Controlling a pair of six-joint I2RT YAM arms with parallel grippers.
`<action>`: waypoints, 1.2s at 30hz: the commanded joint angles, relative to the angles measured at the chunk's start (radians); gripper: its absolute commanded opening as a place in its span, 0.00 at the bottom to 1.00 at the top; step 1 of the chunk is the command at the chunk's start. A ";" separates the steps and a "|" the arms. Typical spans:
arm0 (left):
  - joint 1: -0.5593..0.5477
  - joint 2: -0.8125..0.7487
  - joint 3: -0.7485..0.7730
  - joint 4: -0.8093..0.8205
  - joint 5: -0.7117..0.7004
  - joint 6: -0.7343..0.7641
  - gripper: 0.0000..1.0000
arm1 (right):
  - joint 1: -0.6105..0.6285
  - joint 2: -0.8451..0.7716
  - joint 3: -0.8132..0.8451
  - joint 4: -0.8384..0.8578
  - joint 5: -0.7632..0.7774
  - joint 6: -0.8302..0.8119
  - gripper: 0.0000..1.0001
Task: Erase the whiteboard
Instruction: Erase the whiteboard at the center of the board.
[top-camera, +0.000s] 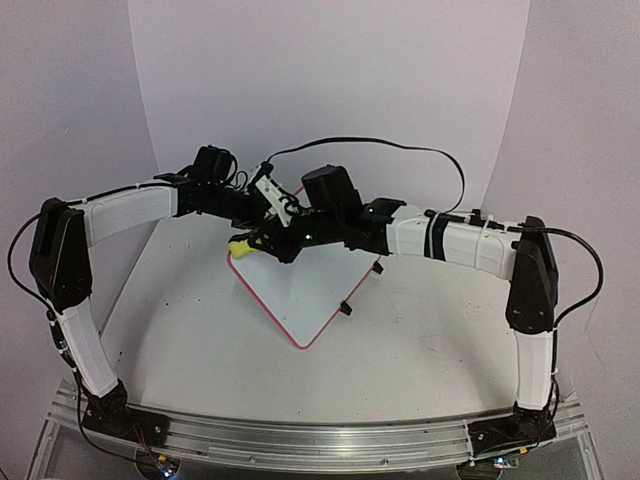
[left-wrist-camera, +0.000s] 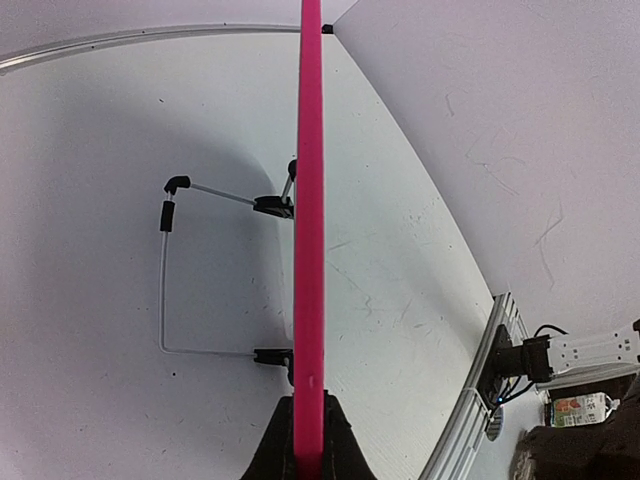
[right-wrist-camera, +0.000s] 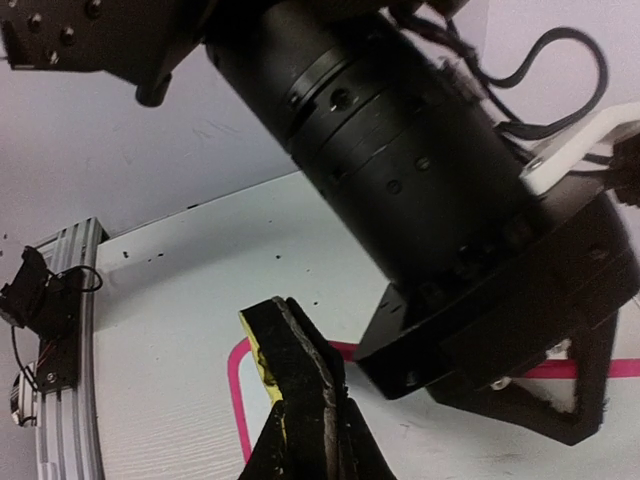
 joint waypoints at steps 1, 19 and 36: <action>-0.052 -0.011 -0.030 -0.096 0.076 0.009 0.00 | 0.013 -0.026 -0.056 -0.046 -0.099 0.045 0.00; -0.053 -0.021 -0.034 -0.095 0.074 0.009 0.00 | 0.003 0.044 -0.017 -0.140 0.242 0.058 0.00; -0.053 -0.017 -0.028 -0.095 0.077 0.009 0.00 | -0.067 0.066 0.072 -0.217 0.463 0.071 0.00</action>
